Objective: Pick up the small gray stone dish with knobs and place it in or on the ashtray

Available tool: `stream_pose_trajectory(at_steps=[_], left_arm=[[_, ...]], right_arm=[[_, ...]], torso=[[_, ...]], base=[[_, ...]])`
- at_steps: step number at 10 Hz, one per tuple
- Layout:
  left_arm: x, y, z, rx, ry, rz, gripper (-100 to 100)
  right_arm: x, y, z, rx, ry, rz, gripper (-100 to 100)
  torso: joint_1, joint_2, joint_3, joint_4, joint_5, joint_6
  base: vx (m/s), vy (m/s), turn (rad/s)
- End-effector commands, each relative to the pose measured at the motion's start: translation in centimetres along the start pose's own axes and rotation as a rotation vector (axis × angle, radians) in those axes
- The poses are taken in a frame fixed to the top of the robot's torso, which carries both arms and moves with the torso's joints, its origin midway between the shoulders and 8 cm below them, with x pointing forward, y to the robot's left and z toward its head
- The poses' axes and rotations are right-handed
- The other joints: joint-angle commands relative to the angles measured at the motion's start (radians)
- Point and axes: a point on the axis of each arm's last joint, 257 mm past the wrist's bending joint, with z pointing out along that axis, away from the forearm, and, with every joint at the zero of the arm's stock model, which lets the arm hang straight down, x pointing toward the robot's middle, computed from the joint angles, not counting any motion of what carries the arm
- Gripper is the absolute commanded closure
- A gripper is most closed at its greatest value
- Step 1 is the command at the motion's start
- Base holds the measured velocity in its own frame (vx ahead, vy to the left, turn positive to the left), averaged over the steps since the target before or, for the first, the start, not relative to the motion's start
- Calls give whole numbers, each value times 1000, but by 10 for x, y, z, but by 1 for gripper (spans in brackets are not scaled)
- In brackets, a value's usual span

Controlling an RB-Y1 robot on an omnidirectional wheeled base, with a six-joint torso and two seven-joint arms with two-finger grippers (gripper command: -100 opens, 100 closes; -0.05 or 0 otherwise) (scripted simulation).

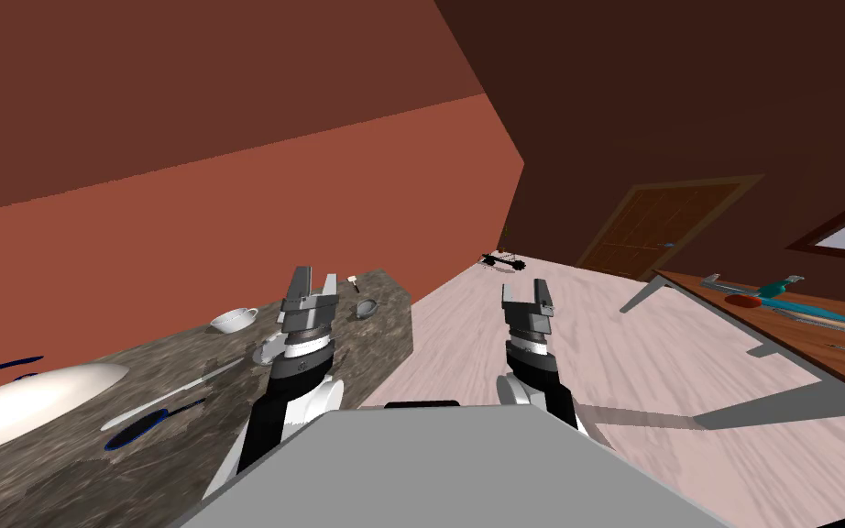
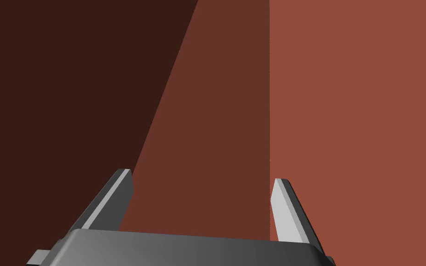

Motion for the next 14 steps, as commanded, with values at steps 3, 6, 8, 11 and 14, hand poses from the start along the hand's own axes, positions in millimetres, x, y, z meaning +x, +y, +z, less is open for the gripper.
stream_pose_trajectory(at_steps=[3, 6, 8, 11, 14], left_arm=[[3, 18, -5, -58, 62, 34, -100], [-4, 48, -15, -161, 98, 78, -100], [-14, 73, -25, -254, 114, 112, -100], [-26, 101, -39, -362, 125, 147, -100], [-42, 129, -57, -480, 132, 183, -100]], right_arm=[[0, 0, 0, 0, 0, 0, 0], [0, 0, 0, 0, 0, 0, 0], [0, 0, 0, 0, 0, 0, 0], [0, 0, 0, 0, 0, 0, 0], [0, 0, 0, 0, 0, 0, 0]], torso=[[-1, -1, -1, 0, 0, 0], [-2, -2, -1, -1, 0, 0], [-3, -3, -2, -1, -1, 0], [-5, -5, -3, -1, -1, 0], [-2, -2, -1, 0, 0, 0]], base=[[19, -14, 24], [37, -41, 32], [56, -53, 34], [57, -67, 34], [27, -32, 24]])
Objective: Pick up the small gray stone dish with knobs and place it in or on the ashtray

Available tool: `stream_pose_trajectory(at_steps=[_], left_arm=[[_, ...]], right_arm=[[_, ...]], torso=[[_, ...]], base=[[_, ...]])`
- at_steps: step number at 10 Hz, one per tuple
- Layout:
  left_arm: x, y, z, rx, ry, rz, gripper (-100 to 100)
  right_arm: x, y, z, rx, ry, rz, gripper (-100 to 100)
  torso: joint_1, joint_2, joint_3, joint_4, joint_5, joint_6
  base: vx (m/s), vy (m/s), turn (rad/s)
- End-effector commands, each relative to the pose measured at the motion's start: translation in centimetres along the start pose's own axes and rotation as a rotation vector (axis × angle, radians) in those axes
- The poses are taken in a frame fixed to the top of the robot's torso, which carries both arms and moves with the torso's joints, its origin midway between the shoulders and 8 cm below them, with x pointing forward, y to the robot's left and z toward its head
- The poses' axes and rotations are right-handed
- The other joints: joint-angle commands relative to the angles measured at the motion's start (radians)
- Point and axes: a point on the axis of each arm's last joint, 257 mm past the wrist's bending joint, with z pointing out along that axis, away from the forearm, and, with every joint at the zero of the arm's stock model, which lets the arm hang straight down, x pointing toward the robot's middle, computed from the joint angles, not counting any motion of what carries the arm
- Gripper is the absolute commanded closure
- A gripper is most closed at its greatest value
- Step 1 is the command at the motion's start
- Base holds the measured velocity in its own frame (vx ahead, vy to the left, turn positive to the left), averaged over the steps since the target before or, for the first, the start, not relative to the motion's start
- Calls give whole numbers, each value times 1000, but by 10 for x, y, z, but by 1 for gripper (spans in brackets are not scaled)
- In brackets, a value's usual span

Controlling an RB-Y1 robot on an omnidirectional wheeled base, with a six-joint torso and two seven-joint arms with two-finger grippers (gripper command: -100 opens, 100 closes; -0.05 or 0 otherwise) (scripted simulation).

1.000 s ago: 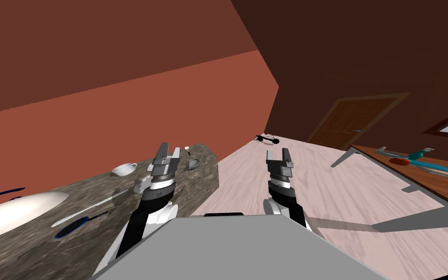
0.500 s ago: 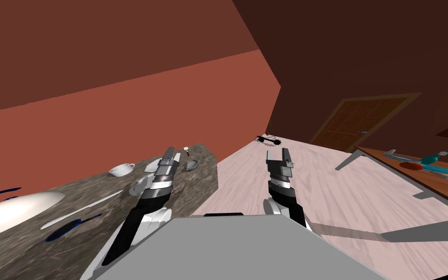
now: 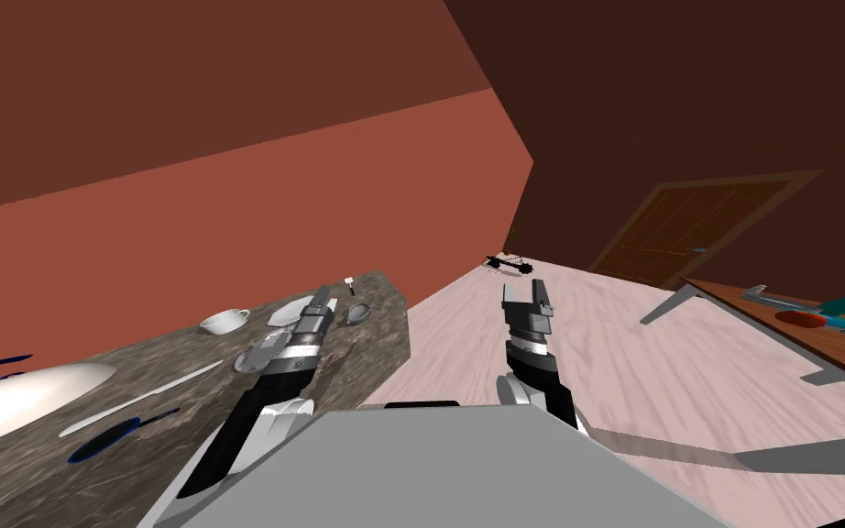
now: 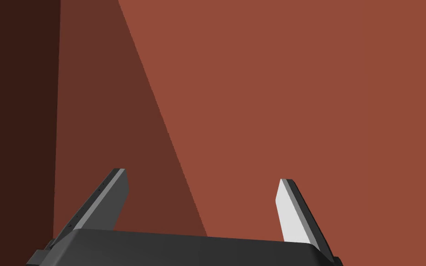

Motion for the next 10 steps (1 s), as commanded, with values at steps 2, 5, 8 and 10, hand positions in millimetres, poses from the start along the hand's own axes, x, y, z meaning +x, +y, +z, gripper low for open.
stream_pose_trajectory(at_steps=[2, 5, 8, 10], left_arm=[[-10, 26, -6, -92, 7, 24, -100], [-21, 62, -18, -216, 16, 51, -100], [-26, 81, -26, -283, 24, 63, -100], [-32, 98, -34, -344, 31, 74, -100]], right_arm=[[0, 0, 0, 0, 0, 0, 0], [0, 0, 0, 0, 0, 0, 0], [0, 0, 0, 0, 0, 0, 0], [0, 0, 0, 0, 0, 0, 0]], torso=[[0, 0, 0, 0, 0, 0], [-1, -1, -1, 0, -1, 0], [0, -1, 0, 0, 0, 0], [-1, -1, 0, 0, 0, 0]], base=[[31, -43, 27], [49, -57, 36], [34, -38, 34], [42, -47, 31]])
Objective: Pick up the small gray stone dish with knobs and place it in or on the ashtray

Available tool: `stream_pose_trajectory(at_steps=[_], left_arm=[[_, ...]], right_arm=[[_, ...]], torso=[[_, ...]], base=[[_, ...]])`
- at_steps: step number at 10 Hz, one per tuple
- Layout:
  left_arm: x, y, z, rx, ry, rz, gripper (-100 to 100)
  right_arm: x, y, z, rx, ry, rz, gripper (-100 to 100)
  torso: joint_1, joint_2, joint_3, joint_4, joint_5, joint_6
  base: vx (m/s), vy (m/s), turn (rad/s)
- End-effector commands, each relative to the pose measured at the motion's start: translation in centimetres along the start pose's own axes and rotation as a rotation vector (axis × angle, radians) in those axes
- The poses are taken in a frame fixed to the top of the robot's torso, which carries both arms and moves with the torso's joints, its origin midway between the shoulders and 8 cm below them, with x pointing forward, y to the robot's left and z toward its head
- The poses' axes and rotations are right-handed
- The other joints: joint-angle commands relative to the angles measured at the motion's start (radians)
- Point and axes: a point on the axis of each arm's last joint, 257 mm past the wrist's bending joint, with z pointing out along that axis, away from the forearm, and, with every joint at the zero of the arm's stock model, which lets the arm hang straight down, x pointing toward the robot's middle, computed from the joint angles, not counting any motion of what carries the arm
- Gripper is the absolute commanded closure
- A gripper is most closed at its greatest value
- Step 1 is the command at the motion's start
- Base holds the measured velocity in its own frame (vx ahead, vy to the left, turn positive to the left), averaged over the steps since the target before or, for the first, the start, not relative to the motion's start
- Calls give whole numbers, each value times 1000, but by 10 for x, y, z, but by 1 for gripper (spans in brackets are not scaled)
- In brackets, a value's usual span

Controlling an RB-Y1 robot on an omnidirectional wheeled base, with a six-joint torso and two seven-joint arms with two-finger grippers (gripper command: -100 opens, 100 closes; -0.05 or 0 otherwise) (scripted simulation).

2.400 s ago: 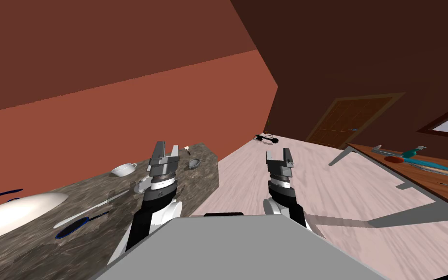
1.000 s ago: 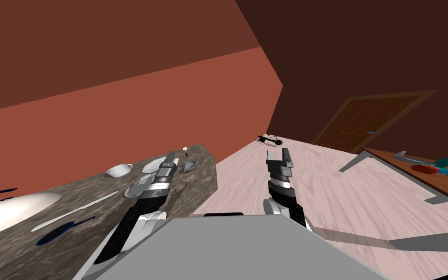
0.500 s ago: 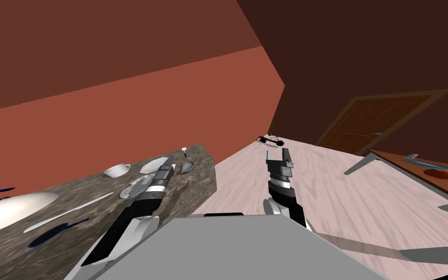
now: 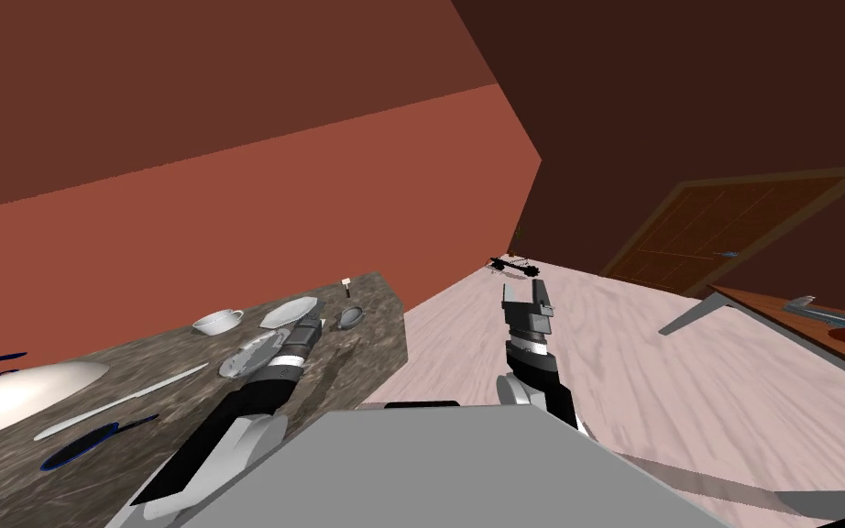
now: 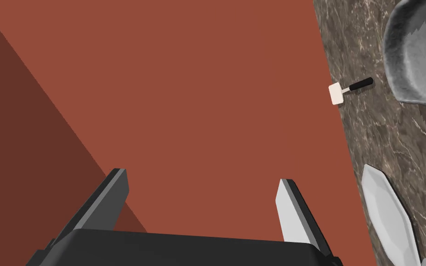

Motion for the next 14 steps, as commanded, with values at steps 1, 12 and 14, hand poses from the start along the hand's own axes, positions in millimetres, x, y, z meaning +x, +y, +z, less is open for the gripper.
stream_pose_trajectory(at_steps=[1, 12, 14], left_arm=[[-3, 22, -3, -68, 9, 14, -100], [-50, 154, -48, -503, 125, 147, -100], [-60, 170, -57, -561, 152, 173, -100]], right_arm=[[0, 0, 0, 0, 0, 0, 0], [0, 0, 0, 0, 0, 0, 0], [0, 0, 0, 0, 0, 0, 0]], torso=[[0, 0, 0, 0, 0, 0], [-1, -8, -5, -2, 0, 0], [-2, -9, -6, -2, 0, 0]], base=[[52, -49, 62], [118, -71, 95], [173, -65, 129]])
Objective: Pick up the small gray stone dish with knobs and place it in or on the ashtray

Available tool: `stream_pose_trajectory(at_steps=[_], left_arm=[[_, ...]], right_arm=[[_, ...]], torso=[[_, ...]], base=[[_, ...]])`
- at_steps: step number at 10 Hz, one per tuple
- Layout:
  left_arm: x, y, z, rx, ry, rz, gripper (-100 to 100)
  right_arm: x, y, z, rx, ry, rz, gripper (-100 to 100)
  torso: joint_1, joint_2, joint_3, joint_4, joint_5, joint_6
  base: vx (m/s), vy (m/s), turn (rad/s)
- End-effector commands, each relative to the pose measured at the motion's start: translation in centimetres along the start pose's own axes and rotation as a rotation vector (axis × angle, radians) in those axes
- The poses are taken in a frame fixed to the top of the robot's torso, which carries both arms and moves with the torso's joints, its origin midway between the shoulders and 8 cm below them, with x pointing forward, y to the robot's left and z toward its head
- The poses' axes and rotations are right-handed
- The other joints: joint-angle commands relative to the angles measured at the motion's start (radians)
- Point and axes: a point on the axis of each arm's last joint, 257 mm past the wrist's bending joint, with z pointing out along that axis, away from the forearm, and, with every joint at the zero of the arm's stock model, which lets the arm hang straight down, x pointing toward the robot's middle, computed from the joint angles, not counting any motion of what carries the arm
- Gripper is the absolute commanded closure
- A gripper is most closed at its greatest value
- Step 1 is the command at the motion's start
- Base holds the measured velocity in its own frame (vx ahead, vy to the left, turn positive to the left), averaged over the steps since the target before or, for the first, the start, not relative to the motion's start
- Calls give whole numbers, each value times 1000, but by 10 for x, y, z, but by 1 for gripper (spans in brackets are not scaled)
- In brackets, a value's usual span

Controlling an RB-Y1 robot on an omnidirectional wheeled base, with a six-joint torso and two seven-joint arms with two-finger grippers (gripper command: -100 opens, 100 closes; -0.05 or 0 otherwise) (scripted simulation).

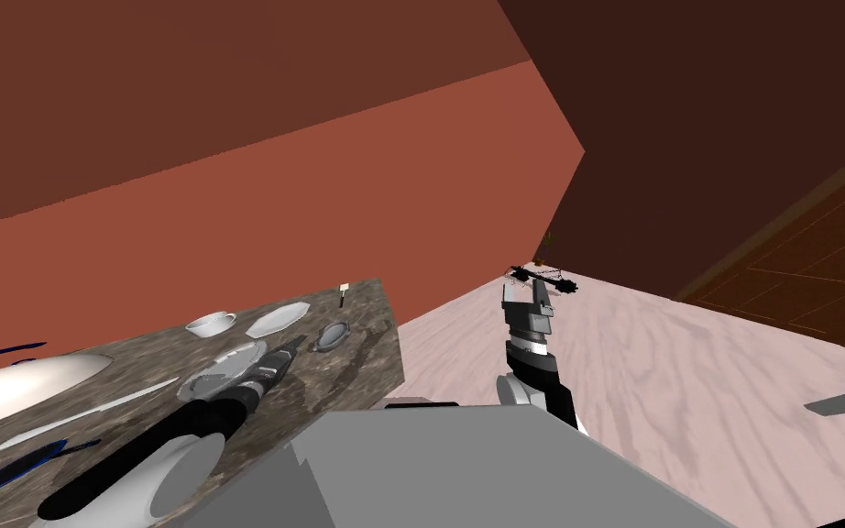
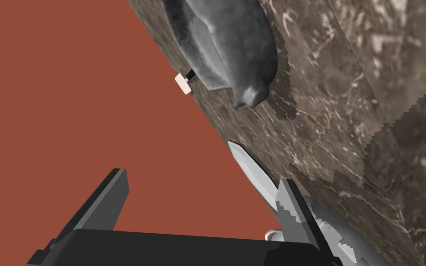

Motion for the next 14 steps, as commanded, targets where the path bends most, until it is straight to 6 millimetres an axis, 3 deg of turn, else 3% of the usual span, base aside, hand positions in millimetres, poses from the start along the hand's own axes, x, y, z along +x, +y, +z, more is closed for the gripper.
stream_pose_trajectory(at_steps=[1, 7, 11, 12, 13, 14], left_arm=[[-4, 19, -1, -49, 24, 24, -100], [-15, 62, -7, -171, 95, 74, -100], [-8, 90, -14, -244, 153, 72, -100], [-10, 86, -11, -230, 141, 75, -100], [-9, 87, -11, -233, 144, 75, 0], [-8, 92, -5, -236, 135, 69, -100]], right_arm=[[0, 0, 0, 0, 0, 0, 0], [0, 0, 0, 0, 0, 0, 0], [0, 0, 0, 0, 0, 0, 0], [0, 0, 0, 0, 0, 0, 0], [0, 0, 0, 0, 0, 0, 0], [0, 0, 0, 0, 0, 0, 0]], torso=[[0, 0, 0, 0, 0, 0], [1, 3, 1, 0, 0, 0], [1, 6, 3, 1, 0, 0], [1, 7, 4, 1, 0, 0], [3, 9, 5, 2, 1, 0], [4, 11, 6, 2, 1, 0]], base=[[161, -46, 86], [138, -67, 96], [80, -53, 50], [28, -19, 10], [6, -4, -1], [15, 13, -75]])
